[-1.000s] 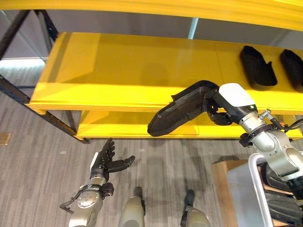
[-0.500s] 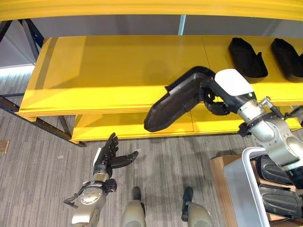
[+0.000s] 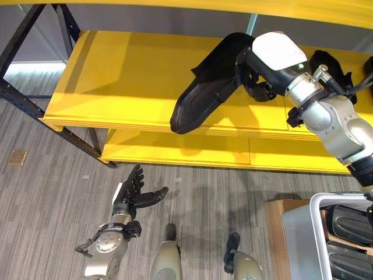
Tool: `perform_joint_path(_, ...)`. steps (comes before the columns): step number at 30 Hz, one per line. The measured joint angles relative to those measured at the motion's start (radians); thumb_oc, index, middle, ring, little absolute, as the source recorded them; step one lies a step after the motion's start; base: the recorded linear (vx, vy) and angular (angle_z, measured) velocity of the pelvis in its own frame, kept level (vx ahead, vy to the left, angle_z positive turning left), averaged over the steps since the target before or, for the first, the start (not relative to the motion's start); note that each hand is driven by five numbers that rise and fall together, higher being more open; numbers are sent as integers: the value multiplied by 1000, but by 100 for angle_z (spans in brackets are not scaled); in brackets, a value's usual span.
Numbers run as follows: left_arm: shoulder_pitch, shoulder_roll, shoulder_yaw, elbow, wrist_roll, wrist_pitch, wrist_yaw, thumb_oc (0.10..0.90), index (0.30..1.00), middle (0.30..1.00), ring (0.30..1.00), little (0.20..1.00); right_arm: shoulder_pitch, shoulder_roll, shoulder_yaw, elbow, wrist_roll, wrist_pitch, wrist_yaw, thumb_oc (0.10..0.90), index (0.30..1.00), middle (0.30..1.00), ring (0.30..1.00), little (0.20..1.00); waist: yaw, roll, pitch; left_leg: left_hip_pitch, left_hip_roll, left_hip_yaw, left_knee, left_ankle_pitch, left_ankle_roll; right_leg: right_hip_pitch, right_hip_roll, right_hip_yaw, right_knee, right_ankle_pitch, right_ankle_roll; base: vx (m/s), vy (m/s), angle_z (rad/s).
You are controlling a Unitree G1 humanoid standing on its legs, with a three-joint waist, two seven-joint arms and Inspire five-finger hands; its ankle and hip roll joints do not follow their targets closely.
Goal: Move parts from the plastic box to the shelf.
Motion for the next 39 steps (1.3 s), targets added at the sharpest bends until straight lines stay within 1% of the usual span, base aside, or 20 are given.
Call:
perform_joint_path(3,6,3,0,0,-1,0,0,900,1000,1000,1000,1000,-25,1,5,53,23,3,-11,400,300,300,300,300,21,4,3,-30,-4,-12,-2,8,0,-26,-4,-12,8,-4,-3,-19,6,13)
perform_joint_path(5,2,5,-2,-1,-12,-1,0,900,1000,1000,1000,1000,-43,13,5,116,42,8,-33,400,300,300,300,300,24,9,21,-40,-10,-22,-11,18,1,-34,-10,-20,9,-3,-3,-7,1,16)
perform_joint_path(8,8,15,-3,-2,-39,-4,2,900,1000,1000,1000,1000,-60,39,12,213,78,28,-38,400,300,300,300,300,39,12,34,-62,-15,-35,-19,28,1,-51,-12,-33,12,-4,-3,-14,6,12)
perform_joint_path(10,2,27,-8,-4,-40,-9,0,900,1000,1000,1000,1000,-108,60,53,338,94,38,-51,400,300,300,300,300,51,17,49,-74,-15,-40,-22,34,1,-62,-13,-40,15,-4,-3,-1,6,7)
perform_joint_path(11,-4,30,-11,-5,-40,-15,-1,900,1000,1000,1000,1000,-136,64,79,389,111,55,-54,400,300,300,300,300,48,20,60,-75,-16,-43,-29,40,0,-64,-14,-43,16,-4,-3,4,4,14)
perform_joint_path(13,-3,29,-11,-6,-46,-22,2,900,1000,1000,1000,1000,-138,72,76,418,143,71,-57,400,300,300,300,300,58,25,74,-77,-18,-50,-38,46,0,-66,-14,-45,16,-4,-3,-1,-5,11)
perform_joint_path(14,-3,30,-16,-6,-74,-22,1,900,1000,1000,1000,1000,-138,89,72,446,182,77,-62,400,300,300,300,300,65,29,80,-79,-20,-52,-39,47,0,-66,-15,-46,15,-4,-3,4,-14,13)
perform_joint_path(15,-16,30,-27,-8,-79,-23,1,900,1000,1000,1000,1000,-138,90,70,468,214,77,-76,400,300,300,300,300,66,36,85,-84,-24,-62,-40,49,0,-66,-17,-51,14,-4,-3,6,13,15)
perform_joint_path(16,-18,30,-27,-13,-79,-24,1,900,1000,1000,1000,1000,-138,90,70,468,216,79,-79,400,300,300,300,300,67,36,85,-88,-25,-65,-40,50,1,-66,-18,-56,13,-5,-3,4,25,16)
perform_joint_path(18,-26,30,-40,-23,-81,-29,-1,900,1000,1000,1000,1000,-176,111,71,566,263,62,-101,400,300,300,300,300,77,43,88,-93,-32,-69,-41,52,3,-67,-24,-61,14,-5,-2,1,21,11)
perform_joint_path(19,-27,31,-46,-31,-81,-32,-3,900,1000,1000,1000,1000,-197,118,70,612,285,67,-110,400,300,300,300,300,75,45,90,-97,-35,-73,-41,54,4,-70,-27,-65,16,-5,-1,0,1,11)
perform_joint_path(23,-27,32,-49,-34,-108,-44,-11,900,1000,1000,1000,1000,-249,118,69,696,333,71,-121,400,300,300,300,300,87,47,90,-116,-42,-83,-41,61,5,-87,-34,-70,27,-8,2,-6,7,8)
perform_joint_path(25,-30,33,-51,-33,-116,-44,-10,900,1000,1000,1000,1000,-280,117,66,744,355,73,-135,400,300,300,300,300,93,54,95,-126,-47,-87,-40,66,7,-98,-40,-71,38,-11,3,-3,-2,8)
perform_joint_path(26,-32,35,-57,-33,-116,-44,-10,900,1000,1000,1000,1000,-288,119,62,776,368,74,-152,400,300,300,300,300,101,60,99,-126,-49,-89,-40,68,7,-99,-42,-72,40,-12,4,10,-1,6)
perform_joint_path(28,-38,35,-68,-33,-116,-46,-10,900,1000,1000,1000,1000,-290,125,54,821,383,75,-158,400,300,300,300,300,105,62,101,-126,-50,-91,-40,69,7,-100,-44,-73,46,-15,4,17,4,4)
perform_joint_path(31,-44,37,-87,-33,-117,-46,-10,900,1000,1000,1000,1000,-291,153,33,876,404,75,-165,400,300,300,300,300,104,63,101,-128,-52,-89,-40,72,8,-110,-49,-69,62,-19,5,0,0,0)
perform_joint_path(34,-57,36,-91,-32,-116,-46,-10,900,1000,1000,1000,1000,-292,164,24,885,435,74,-165,400,300,300,300,300,101,63,101,-138,-53,-89,-40,77,7,-126,-52,-67,74,-21,4,0,0,0)
perform_joint_path(35,-63,37,-93,-32,-116,-46,-10,900,1000,1000,1000,1000,-292,172,7,902,450,72,-165,400,300,300,300,300,101,63,101,-140,-53,-89,-39,78,7,-130,-52,-66,78,-22,4,0,0,0)
perform_joint_path(37,-74,36,-98,-33,-116,-47,-10,900,1000,1000,1000,1000,-292,212,-85,950,523,76,-172,400,300,300,300,300,99,64,101,-140,-53,-90,-39,80,6,-135,-54,-66,90,-26,2,0,0,0)
perform_joint_path(39,-77,36,-100,-32,-116,-46,-7,900,1000,1000,1000,1000,-287,236,-113,964,593,82,-187,400,300,300,300,300,97,65,102,-140,-52,-91,-37,81,6,-136,-54,-65,94,-27,2,0,0,0)
